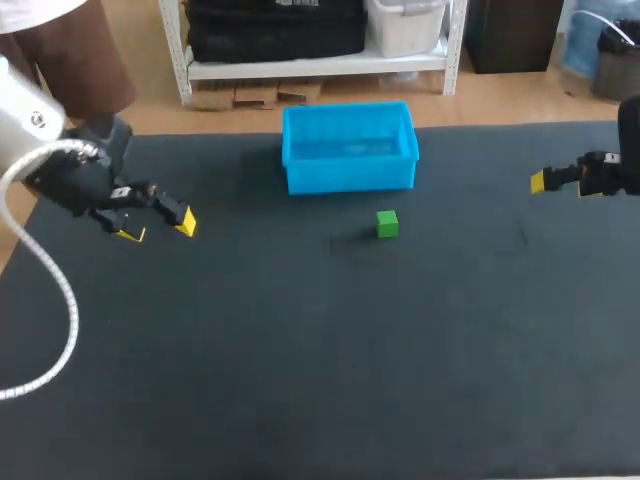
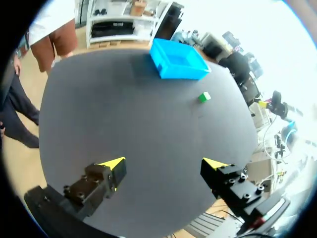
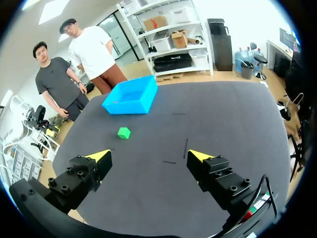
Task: Use the left arm to pick the red cube and place it into the blue plastic box first, then use the right arm to grasp the green cube and put it into the same blue plastic box after the first action is fully finished.
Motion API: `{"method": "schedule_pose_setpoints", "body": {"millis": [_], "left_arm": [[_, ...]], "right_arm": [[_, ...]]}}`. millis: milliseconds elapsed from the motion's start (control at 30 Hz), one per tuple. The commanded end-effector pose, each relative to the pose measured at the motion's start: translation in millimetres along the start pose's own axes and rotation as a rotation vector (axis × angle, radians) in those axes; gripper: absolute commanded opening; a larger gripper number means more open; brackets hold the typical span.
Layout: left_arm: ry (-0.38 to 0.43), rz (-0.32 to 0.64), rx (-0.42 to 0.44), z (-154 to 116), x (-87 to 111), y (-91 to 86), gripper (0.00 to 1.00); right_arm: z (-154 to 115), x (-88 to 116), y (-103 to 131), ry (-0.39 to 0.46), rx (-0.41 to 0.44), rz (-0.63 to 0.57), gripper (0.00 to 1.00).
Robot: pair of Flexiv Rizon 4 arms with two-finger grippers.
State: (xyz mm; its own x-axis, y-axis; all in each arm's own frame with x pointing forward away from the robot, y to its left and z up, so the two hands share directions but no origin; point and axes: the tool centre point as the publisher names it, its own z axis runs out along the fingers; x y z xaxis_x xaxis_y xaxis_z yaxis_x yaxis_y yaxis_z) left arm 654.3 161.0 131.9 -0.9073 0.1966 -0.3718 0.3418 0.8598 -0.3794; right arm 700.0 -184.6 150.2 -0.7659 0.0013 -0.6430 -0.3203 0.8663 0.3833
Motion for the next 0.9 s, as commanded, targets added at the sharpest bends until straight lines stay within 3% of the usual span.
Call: {"method": "schedule_pose_setpoints", "body": {"millis": [33, 333, 633, 900], "left_arm": [[-0.59, 0.023, 0.011, -1, -0.6, -2.4, 1.0], [-0.505, 0.134, 0.036, 5, -38.6, -13.2, 1.0], [-0.455, 0.202, 0.014, 12, -44.6, -14.7, 1.0], [-0.427, 0.208, -0.017, 8, -48.3, -10.0, 1.0]], "right_arm": [[0, 0, 0, 0.001, -0.001, -0.001, 1.0], [0, 0, 0, 0.001, -0.001, -0.001, 1.0], [0, 0, 0, 0.001, -0.001, -0.001, 1.0], [0, 0, 0, 0.001, -0.001, -0.001, 1.0]]}}
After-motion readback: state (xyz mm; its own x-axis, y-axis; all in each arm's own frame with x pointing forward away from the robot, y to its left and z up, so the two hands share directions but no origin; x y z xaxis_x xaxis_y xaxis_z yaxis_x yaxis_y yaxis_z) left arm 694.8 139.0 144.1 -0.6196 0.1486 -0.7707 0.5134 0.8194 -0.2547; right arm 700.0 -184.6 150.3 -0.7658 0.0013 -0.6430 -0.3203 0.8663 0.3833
